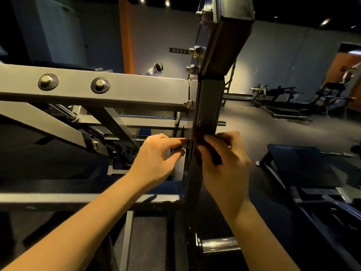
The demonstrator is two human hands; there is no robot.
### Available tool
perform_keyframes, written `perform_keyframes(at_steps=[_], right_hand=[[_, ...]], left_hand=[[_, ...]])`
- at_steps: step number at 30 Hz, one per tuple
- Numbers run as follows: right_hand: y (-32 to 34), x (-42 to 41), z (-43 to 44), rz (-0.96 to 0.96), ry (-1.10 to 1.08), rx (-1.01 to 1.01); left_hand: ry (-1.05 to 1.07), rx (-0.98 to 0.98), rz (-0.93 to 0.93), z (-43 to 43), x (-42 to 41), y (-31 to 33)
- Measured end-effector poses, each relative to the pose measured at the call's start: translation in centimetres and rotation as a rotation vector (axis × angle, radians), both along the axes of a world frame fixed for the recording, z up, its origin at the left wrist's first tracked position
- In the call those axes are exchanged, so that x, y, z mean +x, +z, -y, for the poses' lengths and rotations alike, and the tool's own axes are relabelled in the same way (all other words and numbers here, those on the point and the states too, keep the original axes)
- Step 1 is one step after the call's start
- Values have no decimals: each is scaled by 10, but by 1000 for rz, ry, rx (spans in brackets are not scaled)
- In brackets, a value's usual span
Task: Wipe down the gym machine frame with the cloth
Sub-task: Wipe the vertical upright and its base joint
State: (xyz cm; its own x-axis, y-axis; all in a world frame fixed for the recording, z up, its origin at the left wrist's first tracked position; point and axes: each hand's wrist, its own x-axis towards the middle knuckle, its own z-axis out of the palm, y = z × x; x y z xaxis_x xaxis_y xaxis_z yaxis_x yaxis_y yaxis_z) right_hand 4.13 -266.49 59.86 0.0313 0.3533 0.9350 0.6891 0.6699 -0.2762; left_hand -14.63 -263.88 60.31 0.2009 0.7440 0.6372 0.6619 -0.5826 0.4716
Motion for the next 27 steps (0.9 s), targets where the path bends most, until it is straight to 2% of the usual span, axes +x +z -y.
perform_keyframes(at_steps=[3,7,9,14,16,19,22,24,27], right_hand=[[25,-5,-9,3,-47,77],[-29,0,1,59,14,-104],[-35,3,4,71,27,-150],[58,-8,-10,4,-63,104],[69,-12,-14,-7,-74,139],[15,-5,-5,120,-51,14],[-23,9,7,153,-18,-116],[-2,9,2,153,-37,-95],[65,1,-7,86,-72,61]], left_hand=[[0,-22,36,-1,0,-1],[-37,-74,114,0,0,-3],[-38,-85,130,0,0,-4],[-20,-101,130,3,3,-5],[-13,-98,133,3,3,-7],[-6,-97,128,0,2,-11],[-21,-106,132,0,1,-10],[-13,-90,122,-1,1,-9],[1,-86,121,0,1,-8]])
